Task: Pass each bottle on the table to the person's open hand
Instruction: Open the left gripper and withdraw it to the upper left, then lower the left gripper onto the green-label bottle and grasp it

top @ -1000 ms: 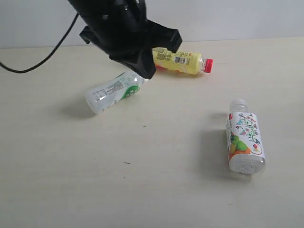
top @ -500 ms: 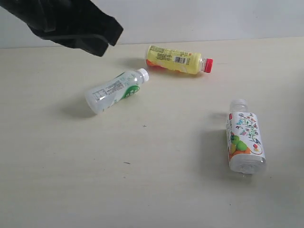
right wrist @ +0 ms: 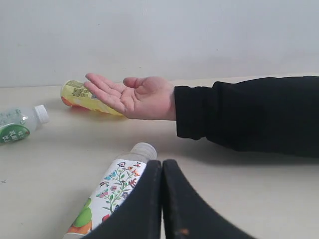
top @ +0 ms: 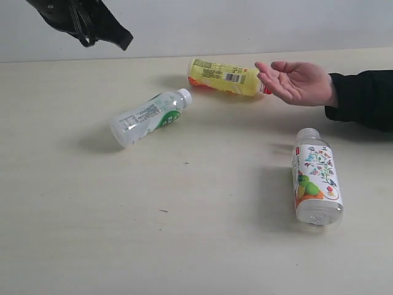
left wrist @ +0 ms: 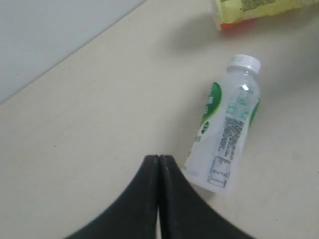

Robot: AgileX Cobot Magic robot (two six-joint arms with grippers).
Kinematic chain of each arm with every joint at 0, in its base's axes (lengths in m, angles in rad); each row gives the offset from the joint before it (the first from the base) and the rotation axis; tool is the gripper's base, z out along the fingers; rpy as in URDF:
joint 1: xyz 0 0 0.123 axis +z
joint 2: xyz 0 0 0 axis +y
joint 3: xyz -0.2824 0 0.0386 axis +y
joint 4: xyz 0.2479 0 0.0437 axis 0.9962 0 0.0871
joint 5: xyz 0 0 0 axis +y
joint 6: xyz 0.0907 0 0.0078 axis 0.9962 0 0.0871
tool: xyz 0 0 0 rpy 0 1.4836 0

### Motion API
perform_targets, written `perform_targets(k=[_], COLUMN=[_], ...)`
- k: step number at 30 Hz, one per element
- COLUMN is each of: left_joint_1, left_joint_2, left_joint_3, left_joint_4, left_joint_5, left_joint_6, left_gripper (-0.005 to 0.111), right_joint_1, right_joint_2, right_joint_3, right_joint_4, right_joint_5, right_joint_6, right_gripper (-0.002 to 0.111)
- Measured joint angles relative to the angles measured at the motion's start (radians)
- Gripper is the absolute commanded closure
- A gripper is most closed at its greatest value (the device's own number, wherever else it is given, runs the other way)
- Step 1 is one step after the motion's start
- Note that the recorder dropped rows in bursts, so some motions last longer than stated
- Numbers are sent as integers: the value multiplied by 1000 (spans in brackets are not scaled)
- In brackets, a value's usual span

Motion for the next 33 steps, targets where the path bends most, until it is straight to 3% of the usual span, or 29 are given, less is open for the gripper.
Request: perform_targets(k=[4,11,14,18,19,33], left_joint_1=[65,73,73,73,73,73], left_joint_2=[44,56,60,86,98,320], left_joint_3=[-35,-39,-40,-40,-40,-43], left_joint_4=[-143,-196,-197,-197,-200,-225], left_joint_5=[35,34,34,20,12,-102], left_joint_6=[141,249,278,292,294,319], left_gripper=[107,101,82,35,29,27], right_joint_1=[0,0,0,0,0,0], right_joint_2=[0,0,0,0,0,0], right_joint_3=[0,0,0,0,0,0], right_joint_4=[0,0,0,0,0,0], right_joint_5=[0,0,0,0,0,0], right_joint_6=[0,0,0,0,0,0], right_gripper=[108,108,108,108,108,108])
